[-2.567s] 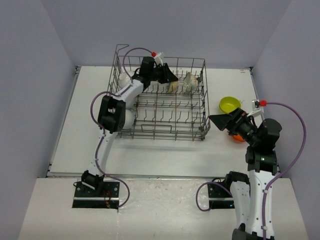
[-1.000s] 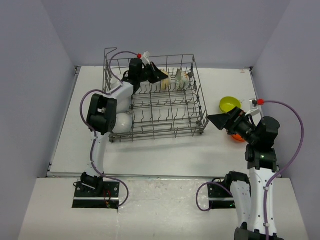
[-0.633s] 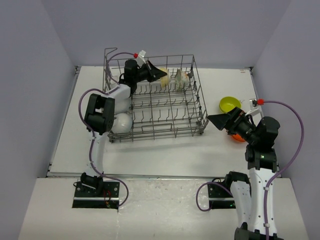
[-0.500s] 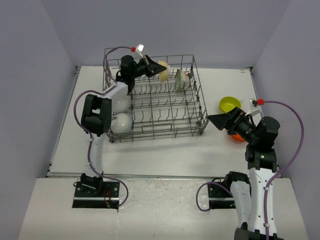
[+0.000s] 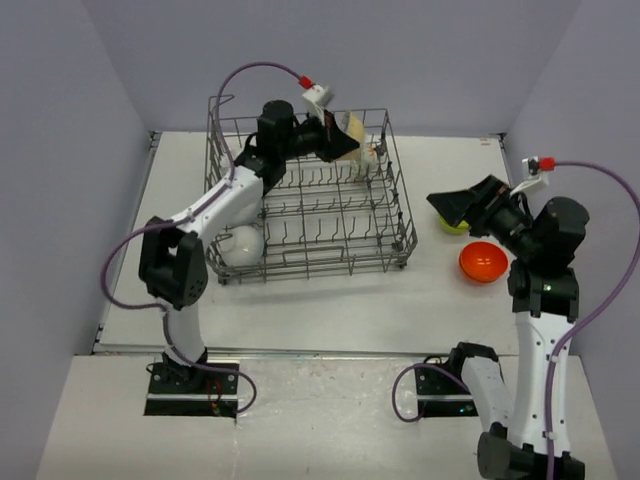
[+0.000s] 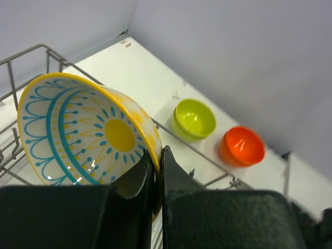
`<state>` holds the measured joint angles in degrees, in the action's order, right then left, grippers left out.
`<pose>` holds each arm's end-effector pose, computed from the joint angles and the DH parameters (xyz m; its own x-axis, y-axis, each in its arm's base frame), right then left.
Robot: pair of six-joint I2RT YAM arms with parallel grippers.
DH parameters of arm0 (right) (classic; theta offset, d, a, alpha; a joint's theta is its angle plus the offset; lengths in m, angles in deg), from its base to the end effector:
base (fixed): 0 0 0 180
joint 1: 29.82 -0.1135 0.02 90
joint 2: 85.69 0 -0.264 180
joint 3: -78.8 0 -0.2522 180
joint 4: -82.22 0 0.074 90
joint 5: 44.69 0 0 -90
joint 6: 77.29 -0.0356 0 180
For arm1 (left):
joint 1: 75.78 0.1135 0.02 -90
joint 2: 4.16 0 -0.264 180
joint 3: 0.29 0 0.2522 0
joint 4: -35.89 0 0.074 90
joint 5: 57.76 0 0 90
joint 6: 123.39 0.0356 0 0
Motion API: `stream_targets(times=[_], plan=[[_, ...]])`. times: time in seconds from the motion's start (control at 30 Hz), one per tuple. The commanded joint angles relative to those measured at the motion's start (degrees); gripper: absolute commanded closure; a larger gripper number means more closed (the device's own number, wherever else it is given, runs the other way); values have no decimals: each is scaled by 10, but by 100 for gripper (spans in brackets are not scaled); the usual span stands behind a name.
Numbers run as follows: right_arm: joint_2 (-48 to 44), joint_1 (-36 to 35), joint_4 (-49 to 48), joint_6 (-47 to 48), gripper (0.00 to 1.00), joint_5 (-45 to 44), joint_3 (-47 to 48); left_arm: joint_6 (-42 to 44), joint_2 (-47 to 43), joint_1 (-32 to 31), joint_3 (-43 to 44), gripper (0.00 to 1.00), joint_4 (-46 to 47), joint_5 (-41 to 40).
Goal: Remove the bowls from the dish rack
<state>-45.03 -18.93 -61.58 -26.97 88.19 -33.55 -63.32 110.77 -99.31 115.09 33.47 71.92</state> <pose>0.1453 -0.0033 0.3840 -0.4537 0.5638 -0.6902 -0.3007 0.6322 0.7141 0.4354 -0.2144 0.3514 -0.4725 -0.2131 -0.8552 0.7576 0.3976 -0.5177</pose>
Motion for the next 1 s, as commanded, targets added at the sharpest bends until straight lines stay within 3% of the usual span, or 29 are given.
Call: stream_targets(times=[0.0, 0.03, 0.07, 0.13, 0.27, 0.43, 0.6, 0.77, 0.97], plan=[[54, -2, 22, 46, 1, -47, 148, 326, -189, -134, -78, 100, -93, -140], [73, -3, 61, 60, 1, -52, 176, 409, -216, -162, -132, 100, -93, -188], [112, -10, 81, 88, 1, -57, 206, 439, -239, -206, -154, 100, -93, -210], [156, -29, 166, 136, 1, -73, 291, 496, -296, -237, -202, 100, -96, -237], [227, -127, 281, 197, 1, -170, 409, 553, -359, -319, -246, 100, -108, -291], [227, -190, 341, 218, 5, -224, 428, 638, -354, -418, -231, 100, -211, -397], [224, -268, 412, 248, 11, -310, 402, 652, -311, -480, -178, 100, -316, -496], [200, -297, 411, 242, 17, -334, 348, 645, -275, -517, -139, 100, -376, -537], [231, -365, 435, 246, 32, -382, 312, 650, -272, -542, -125, 100, -378, -544]])
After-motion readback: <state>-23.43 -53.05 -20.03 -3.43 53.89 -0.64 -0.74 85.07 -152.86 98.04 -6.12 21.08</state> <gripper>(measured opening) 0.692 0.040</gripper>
